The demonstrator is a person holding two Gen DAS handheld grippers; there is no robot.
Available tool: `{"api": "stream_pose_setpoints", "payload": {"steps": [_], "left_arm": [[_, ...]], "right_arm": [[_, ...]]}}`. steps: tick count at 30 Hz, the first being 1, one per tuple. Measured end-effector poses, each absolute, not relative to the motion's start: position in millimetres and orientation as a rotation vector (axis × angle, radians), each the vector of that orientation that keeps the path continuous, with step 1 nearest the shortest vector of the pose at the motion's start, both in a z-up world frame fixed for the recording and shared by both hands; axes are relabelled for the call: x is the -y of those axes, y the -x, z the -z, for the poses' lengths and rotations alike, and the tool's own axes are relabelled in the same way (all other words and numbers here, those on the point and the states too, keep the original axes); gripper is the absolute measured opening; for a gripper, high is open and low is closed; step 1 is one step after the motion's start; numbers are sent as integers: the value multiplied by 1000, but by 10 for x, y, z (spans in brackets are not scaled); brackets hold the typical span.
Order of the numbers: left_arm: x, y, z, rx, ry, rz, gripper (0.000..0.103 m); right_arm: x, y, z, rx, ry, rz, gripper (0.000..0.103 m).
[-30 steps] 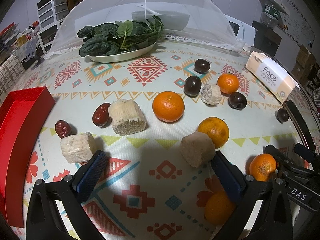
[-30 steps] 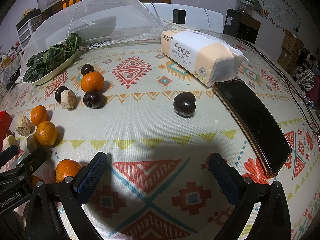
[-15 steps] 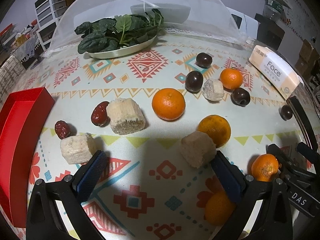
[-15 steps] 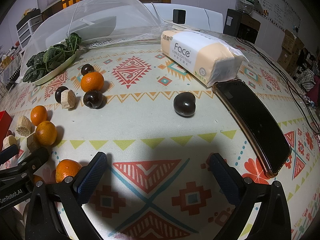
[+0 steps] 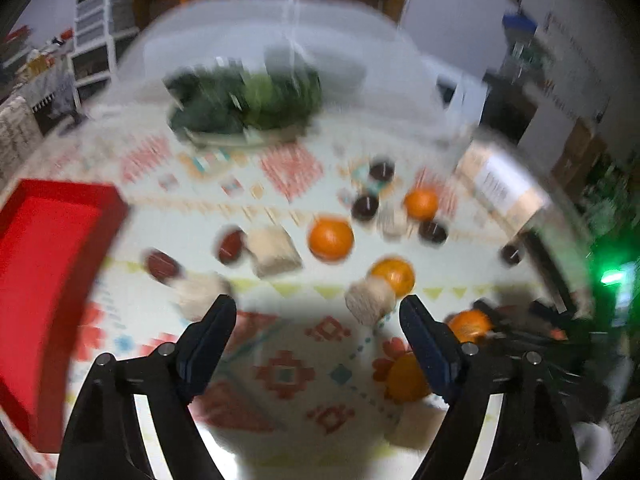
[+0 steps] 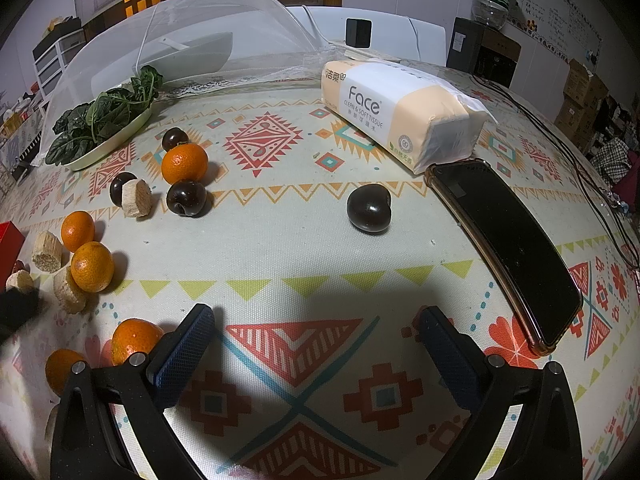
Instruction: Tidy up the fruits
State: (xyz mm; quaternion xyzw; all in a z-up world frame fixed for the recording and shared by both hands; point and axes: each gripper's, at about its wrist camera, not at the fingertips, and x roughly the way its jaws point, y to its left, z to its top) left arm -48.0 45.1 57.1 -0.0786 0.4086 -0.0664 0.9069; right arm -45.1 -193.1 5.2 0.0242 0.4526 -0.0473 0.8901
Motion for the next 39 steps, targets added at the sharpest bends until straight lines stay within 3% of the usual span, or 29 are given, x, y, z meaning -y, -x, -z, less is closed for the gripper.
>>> {"api": "stream_pose_setpoints", "payload": {"steps": [12, 15, 18, 19, 21, 26, 32, 36, 39], "left_arm": [[-1528, 1779, -2028, -384, 101, -11, 84], [-1695, 2028, -2279, -328, 118, -4, 84], [-1818, 2217, -2493, -301, 144, 22, 84], [-1848, 2267, -2551, -293, 152, 32, 84], [-1901, 2395, -2657, -280, 163, 47, 84], [-2054, 2647, -3031, -258, 235, 140, 84], [-2121, 2764, -3637, -208, 151, 149, 84], [-2190, 2938, -3954, -138, 186, 154, 84], [-2261, 3013, -4195, -126, 175, 143, 84]], "right_arm": [[2065, 524, -106, -927, -144, -8, 103], [2148, 562, -142, -954, -229, -7, 103], [1921, 556, -110, -1035, -83, -13, 103], [1896, 591, -114, -1029, -83, -11, 101], [1906, 713, -209, -983, -129, -23, 79], [1968, 1323, -934, -742, -227, -65, 76], [2084, 1997, -2221, -500, -136, -27, 77], [2486, 2367, -2925, -338, -313, -77, 80], [2654, 2543, -3251, -321, -348, -84, 82]]}}
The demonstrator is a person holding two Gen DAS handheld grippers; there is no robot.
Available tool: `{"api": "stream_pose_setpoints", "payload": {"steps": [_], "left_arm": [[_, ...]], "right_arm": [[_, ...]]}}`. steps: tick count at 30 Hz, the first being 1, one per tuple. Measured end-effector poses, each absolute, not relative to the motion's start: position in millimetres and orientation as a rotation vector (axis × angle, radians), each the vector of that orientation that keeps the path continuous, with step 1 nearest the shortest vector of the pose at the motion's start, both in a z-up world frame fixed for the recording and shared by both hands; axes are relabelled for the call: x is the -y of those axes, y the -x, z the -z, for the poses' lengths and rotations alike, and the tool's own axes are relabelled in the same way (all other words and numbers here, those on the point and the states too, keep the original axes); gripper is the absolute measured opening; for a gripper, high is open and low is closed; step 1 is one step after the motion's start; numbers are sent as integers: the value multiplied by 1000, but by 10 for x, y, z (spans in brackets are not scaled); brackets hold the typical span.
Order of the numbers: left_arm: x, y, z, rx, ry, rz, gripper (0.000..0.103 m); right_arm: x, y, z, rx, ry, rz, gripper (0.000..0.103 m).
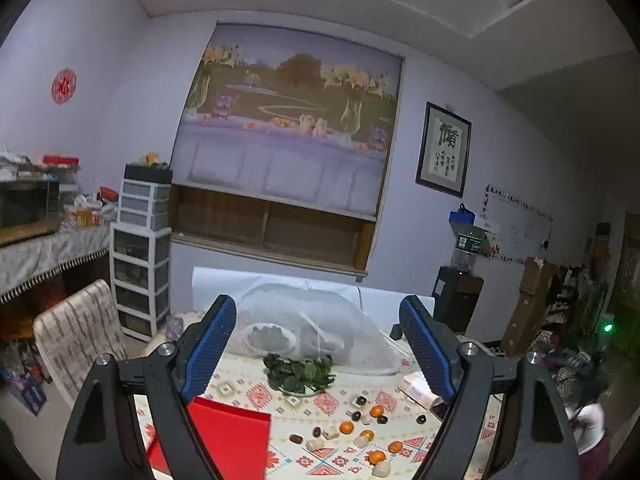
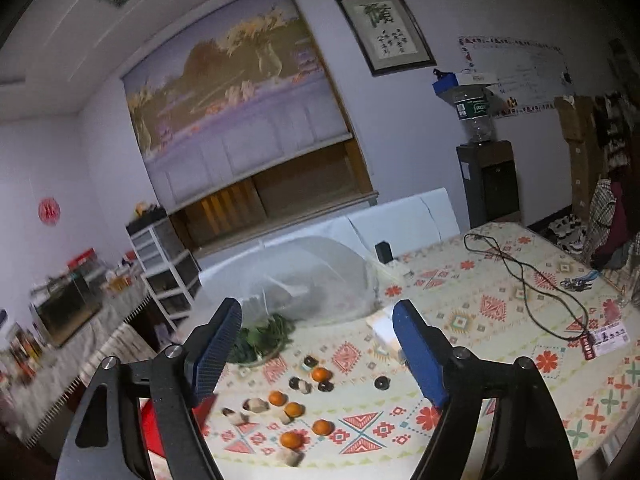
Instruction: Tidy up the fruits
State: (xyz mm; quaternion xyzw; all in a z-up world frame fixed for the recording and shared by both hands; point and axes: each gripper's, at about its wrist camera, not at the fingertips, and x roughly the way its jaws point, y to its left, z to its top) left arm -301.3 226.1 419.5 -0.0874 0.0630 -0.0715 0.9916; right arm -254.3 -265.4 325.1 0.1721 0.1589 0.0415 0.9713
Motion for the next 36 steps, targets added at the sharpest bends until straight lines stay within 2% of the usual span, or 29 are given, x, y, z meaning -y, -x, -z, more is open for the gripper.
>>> {"api": "stream_pose_setpoints", "payload": {"steps": [2, 6, 10, 13, 18, 20, 21, 22, 23, 24, 25, 26, 30, 36], "left_arm": [[-2343, 3078, -4339, -102, 150, 97, 84], [-2452, 3187, -4504, -33, 67, -41, 101], [-2365, 3130, -4216, 0, -13, -57, 103], [-2217, 2817, -3753, -129, 6, 38, 103], [-1945, 2085, -2694, -363, 80, 166, 103], [-1868, 1754, -2203, -477, 128, 175, 103], [-1832, 1639, -2016, -526, 139, 182, 100], [-1760, 1507, -1800, -589, 149, 195, 94], [-1728, 1408, -1602, -645, 161, 212, 75], [-1691, 1306, -1409, -705, 176, 237, 55], [-1643, 1198, -1252, -758, 190, 260, 49], [-1608, 1131, -1112, -800, 197, 276, 40], [-1475, 930, -824, -854, 130, 273, 38], [-1237, 727, -667, -886, 75, 306, 38]], "right_arm": [[2717, 2716, -3566, -298, -297, -56, 83], [2765, 3014, -4163, -223, -211, 32, 93], [2693, 3078, -4279, -190, -172, 37, 101], [2423, 2756, -3726, -305, -149, -39, 102], [1821, 2157, -2253, -570, -120, -203, 101], [1574, 1919, -1595, -687, -132, -272, 92], [1508, 1846, -1410, -724, -129, -288, 87], [1424, 1738, -1166, -773, -123, -305, 76], [1375, 1637, -958, -821, -131, -317, 69], [1335, 1555, -777, -864, -151, -330, 66], [1309, 1465, -618, -901, -172, -350, 61], [1284, 1417, -524, -917, -176, -361, 61], [1202, 1344, -436, -885, -81, -328, 61], [1141, 1305, -373, -881, -81, -354, 61]]}}
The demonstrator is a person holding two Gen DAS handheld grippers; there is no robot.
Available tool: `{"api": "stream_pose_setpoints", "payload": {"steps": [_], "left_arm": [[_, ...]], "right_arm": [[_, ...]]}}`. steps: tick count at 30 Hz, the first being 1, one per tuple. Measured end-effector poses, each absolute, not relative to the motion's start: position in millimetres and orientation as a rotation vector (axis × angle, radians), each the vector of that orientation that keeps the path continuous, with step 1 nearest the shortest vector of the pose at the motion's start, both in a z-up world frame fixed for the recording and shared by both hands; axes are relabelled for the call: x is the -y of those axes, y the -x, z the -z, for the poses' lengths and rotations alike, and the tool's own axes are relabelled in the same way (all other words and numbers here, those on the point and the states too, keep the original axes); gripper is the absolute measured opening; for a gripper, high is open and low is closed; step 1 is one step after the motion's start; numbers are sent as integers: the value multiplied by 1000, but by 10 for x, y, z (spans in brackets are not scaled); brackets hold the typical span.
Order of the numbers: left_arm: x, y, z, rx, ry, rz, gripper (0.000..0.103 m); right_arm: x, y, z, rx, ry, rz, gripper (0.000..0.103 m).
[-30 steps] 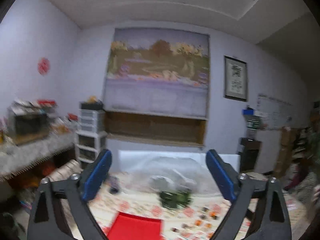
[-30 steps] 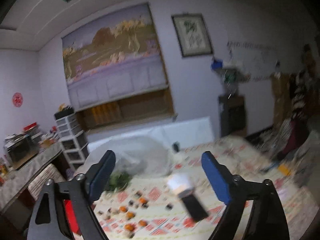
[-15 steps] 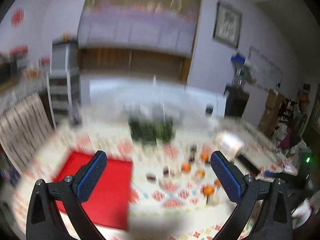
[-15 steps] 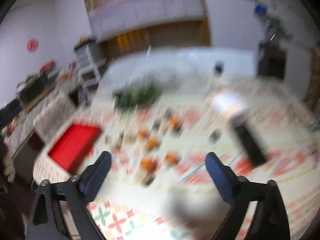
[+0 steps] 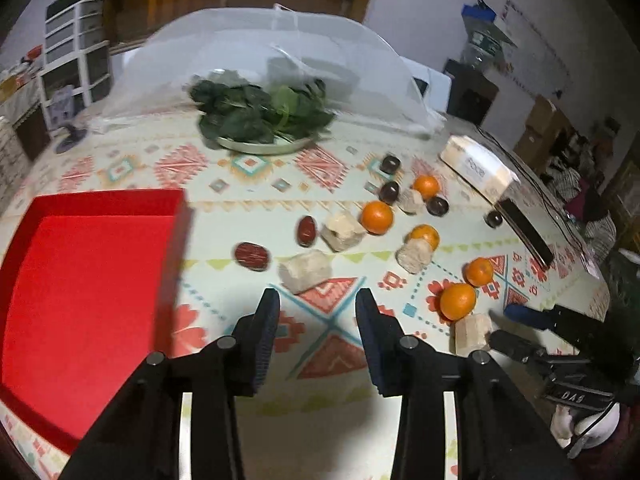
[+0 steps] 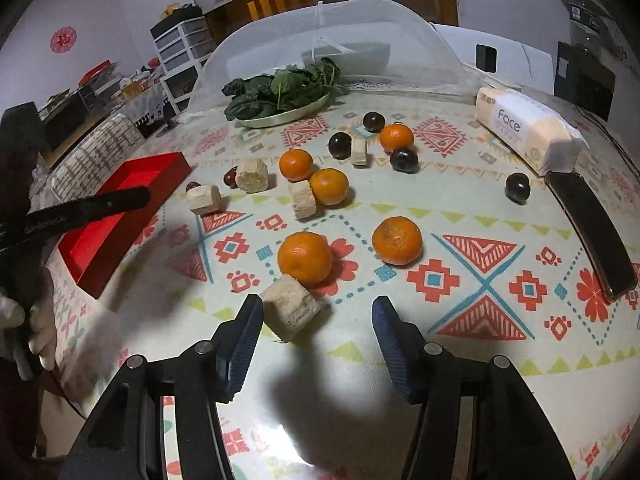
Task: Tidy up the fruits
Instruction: 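Grasp a beige bread cube with the left tool while the right tool grasps a mandarin orange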
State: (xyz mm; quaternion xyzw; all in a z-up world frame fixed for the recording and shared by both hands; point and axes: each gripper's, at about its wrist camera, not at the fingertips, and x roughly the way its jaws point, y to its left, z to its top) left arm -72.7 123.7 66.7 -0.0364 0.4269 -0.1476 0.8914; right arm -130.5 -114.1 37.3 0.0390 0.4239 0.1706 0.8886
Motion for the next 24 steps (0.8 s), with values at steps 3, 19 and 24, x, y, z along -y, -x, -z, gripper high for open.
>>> {"api": "stream_pose_setpoints", "payload": {"steps": [3, 19, 24], "left_arm": [[-1071, 662, -594, -901, 60, 348, 38], [20, 864, -278, -951, 37, 660, 59], [114, 922, -277, -950, 40, 708, 62]], "right_arm": [[1277, 1258, -449, -855, -104, -322, 61], [1584, 607, -246, -919, -168, -310, 61], [1559, 510, -187, -924, -168, -328, 52]]}}
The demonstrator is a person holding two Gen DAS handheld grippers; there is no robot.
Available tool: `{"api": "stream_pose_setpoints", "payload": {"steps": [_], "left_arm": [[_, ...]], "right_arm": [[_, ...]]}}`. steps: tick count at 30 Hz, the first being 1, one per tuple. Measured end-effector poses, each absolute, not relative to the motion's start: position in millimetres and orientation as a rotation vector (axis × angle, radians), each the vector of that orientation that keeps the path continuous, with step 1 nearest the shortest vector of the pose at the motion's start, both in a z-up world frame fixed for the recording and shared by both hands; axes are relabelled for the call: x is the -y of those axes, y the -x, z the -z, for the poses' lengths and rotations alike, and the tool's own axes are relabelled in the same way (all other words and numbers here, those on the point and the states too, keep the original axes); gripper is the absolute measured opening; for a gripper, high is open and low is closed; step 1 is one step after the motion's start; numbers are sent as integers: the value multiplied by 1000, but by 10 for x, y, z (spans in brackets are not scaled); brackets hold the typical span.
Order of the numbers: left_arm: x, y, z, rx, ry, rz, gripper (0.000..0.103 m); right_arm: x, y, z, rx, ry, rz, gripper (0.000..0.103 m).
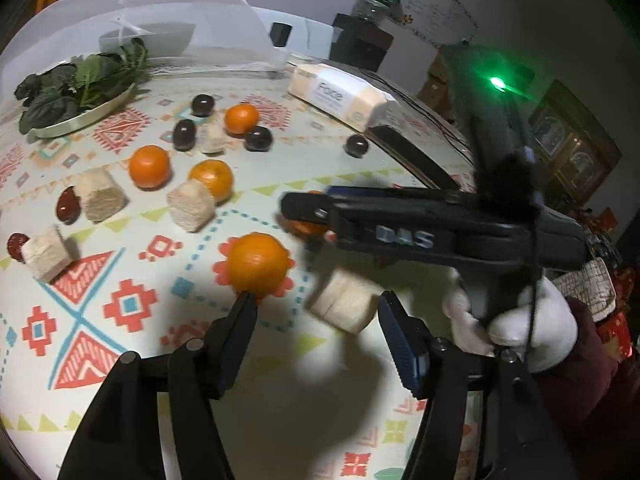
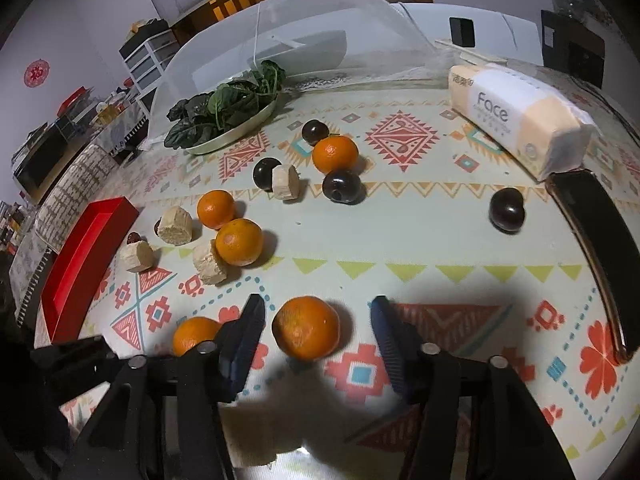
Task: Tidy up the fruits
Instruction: 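Grasp a beige bread cube with the left tool while the right tool grasps a mandarin orange, then carry the cube with the left tool into the red tray while the right tool drops its orange there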
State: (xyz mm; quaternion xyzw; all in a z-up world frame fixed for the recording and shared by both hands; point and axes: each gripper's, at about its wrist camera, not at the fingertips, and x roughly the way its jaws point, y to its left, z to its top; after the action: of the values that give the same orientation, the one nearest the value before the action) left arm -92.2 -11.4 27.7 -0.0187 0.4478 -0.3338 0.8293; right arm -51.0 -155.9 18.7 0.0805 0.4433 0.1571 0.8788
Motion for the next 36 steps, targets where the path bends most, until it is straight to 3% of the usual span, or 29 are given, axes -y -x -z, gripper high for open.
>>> {"api": "stream_pose_setpoints", "payload": {"steps": [2, 12, 13, 14, 15, 20, 27, 36], "left_arm": [[130, 967, -304, -941, 35, 720, 62], [449, 1059, -158, -956, -76, 698, 61], [466, 1075, -146, -948, -93, 684, 59], [478, 1083, -145, -942, -104, 668, 41], [479, 1084, -145, -943, -108, 655, 30], [293, 1098, -204, -925, -26, 613, 30], [-498, 1134, -523, -861, 163, 487, 30], [-2276, 1377, -795, -746, 294, 71, 30]], "right_arm": [[1547, 488, -178, -920, -174, -347, 36], [1670, 560, -220, -887, -225, -353, 35], [1701, 576, -237, -884, -231, -351, 35], [1725, 588, -253, -882, -234, -349, 35], [1743, 607, -269, -879, -235, -345, 35], [1732, 711, -366, -860, -229, -346, 35], [1386, 893, -648, -825, -187, -390, 35], [168, 957, -856, -831, -138, -605, 35]]}}
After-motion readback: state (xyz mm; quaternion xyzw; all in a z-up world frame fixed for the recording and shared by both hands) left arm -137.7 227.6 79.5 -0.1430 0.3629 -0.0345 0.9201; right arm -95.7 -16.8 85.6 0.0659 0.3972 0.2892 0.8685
